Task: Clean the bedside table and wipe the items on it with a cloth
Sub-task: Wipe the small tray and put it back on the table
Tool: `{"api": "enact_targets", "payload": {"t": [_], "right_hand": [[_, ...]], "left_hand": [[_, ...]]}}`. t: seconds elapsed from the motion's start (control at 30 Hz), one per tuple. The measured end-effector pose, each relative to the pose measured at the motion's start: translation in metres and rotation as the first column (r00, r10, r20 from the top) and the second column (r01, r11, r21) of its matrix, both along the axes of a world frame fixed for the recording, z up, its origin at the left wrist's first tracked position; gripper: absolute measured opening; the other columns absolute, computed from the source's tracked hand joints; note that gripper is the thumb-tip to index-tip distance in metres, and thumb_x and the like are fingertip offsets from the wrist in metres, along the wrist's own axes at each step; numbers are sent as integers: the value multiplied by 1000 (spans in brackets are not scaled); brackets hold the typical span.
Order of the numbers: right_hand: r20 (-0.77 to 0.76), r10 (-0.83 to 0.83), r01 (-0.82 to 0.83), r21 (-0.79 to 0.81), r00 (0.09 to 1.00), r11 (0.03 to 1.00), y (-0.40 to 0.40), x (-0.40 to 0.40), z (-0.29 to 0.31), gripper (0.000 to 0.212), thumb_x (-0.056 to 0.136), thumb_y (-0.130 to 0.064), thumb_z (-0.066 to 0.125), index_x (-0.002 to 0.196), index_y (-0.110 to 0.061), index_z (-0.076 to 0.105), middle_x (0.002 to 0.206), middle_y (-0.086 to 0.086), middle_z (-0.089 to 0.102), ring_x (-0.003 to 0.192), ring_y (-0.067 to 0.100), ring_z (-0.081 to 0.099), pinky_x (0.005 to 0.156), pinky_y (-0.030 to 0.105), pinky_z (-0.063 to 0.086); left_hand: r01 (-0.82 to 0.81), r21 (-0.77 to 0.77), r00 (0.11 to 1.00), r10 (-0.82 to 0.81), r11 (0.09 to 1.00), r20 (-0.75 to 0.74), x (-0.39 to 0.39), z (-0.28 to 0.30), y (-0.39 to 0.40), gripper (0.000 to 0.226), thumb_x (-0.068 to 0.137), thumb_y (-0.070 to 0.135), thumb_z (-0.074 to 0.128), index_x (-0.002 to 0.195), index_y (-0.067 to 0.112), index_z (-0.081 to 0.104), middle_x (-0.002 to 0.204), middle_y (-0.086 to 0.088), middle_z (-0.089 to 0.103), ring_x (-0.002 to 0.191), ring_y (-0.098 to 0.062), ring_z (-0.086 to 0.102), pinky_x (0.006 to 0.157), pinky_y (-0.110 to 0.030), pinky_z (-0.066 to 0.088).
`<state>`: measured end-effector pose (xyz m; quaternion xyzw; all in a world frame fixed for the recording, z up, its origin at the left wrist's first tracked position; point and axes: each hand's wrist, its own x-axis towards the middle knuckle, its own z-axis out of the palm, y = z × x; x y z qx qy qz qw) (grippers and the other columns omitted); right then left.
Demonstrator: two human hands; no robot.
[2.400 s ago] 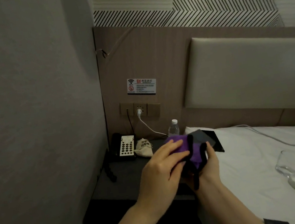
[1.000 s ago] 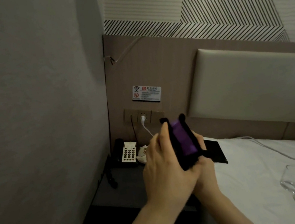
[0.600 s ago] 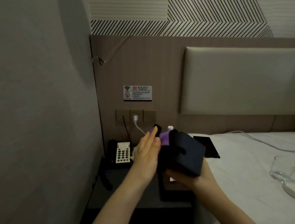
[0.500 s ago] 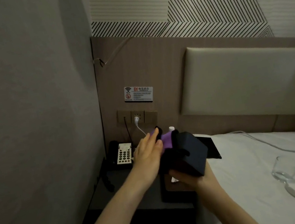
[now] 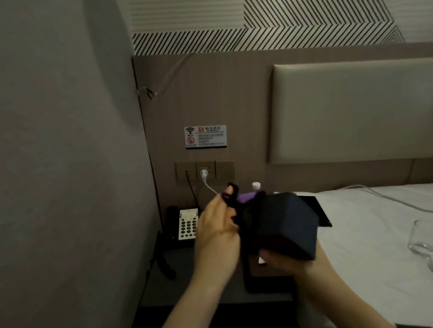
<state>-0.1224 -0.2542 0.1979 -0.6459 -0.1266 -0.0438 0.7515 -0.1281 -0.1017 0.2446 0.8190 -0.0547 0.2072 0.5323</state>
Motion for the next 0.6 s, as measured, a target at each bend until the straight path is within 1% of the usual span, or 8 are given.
{"api": "enact_targets", "payload": {"t": [0.1, 0.2, 0.27, 0.33, 0.4, 0.43, 0.53, 0.6], "right_hand": [[-117, 93, -74, 153, 989, 985, -1, 2, -6, 79, 44, -18, 91, 118, -19, 64, 111, 7, 72, 100, 26, 70, 83, 46, 55], [-193, 169, -102, 316, 966, 943, -4, 6, -9, 78, 49, -17, 86, 122, -21, 60, 115, 6, 71, 102, 28, 69, 96, 52, 48], [-206, 198, -119, 342, 958, 932, 1, 6, -6, 75, 56, -18, 81, 127, -19, 56, 116, 7, 71, 102, 30, 69, 98, 53, 47], [-220, 198, -107, 368, 955, 924, 6, 8, -4, 77, 60, -17, 79, 133, -15, 52, 118, 10, 69, 103, 32, 68, 99, 54, 47], [-208, 225, -120, 421, 952, 899, 10, 11, -1, 73, 66, -15, 76, 135, -12, 51, 121, 14, 67, 107, 34, 66, 94, 50, 52], [-189, 244, -140, 439, 951, 888, 11, 12, 2, 66, 70, -15, 74, 133, -12, 53, 122, 15, 66, 109, 34, 65, 91, 47, 54], [-172, 312, -194, 489, 934, 850, 11, 13, 13, 45, 80, -17, 66, 125, -14, 58, 116, 16, 69, 106, 35, 67, 84, 43, 57], [-200, 327, -195, 488, 924, 851, 12, 13, 15, 47, 80, -18, 65, 127, -14, 56, 115, 17, 69, 106, 36, 67, 84, 44, 57]], "left_hand": [[7, -349, 986, -65, 937, -154, 6, 1, 14, 31, 102, 22, 42, 124, 42, 52, 111, 15, 63, 104, -4, 60, 88, -24, 50], [20, -579, 973, -150, 815, -178, 8, -5, 21, 25, 101, 27, 43, 105, 39, 64, 90, 15, 74, 85, -2, 69, 62, -14, 53], [-24, -653, 971, -136, 757, -194, 7, -9, 16, 26, 102, 29, 42, 107, 34, 67, 92, 9, 75, 89, -6, 70, 70, -19, 55], [-122, -712, 958, -105, 691, -267, 10, -13, 13, 38, 102, 35, 39, 124, 14, 62, 95, -5, 70, 93, -18, 66, 82, -24, 53], [-171, -695, 939, -97, 699, -329, 11, -15, 10, 51, 104, 35, 32, 131, -4, 52, 85, -8, 60, 80, -19, 58, 72, -21, 50], [-187, -687, 937, -82, 702, -340, 12, -18, 7, 49, 104, 34, 32, 132, -3, 50, 89, -7, 59, 81, -19, 57, 72, -24, 48], [-221, -757, 938, -79, 615, -338, 6, -20, -4, 40, 102, 37, 35, 140, 25, 38, 121, 4, 51, 113, -17, 47, 94, -31, 35], [-245, -750, 943, -27, 614, -330, 4, -23, -3, 49, 103, 37, 33, 148, 18, 30, 136, -4, 44, 125, -24, 42, 97, -33, 32]]}}
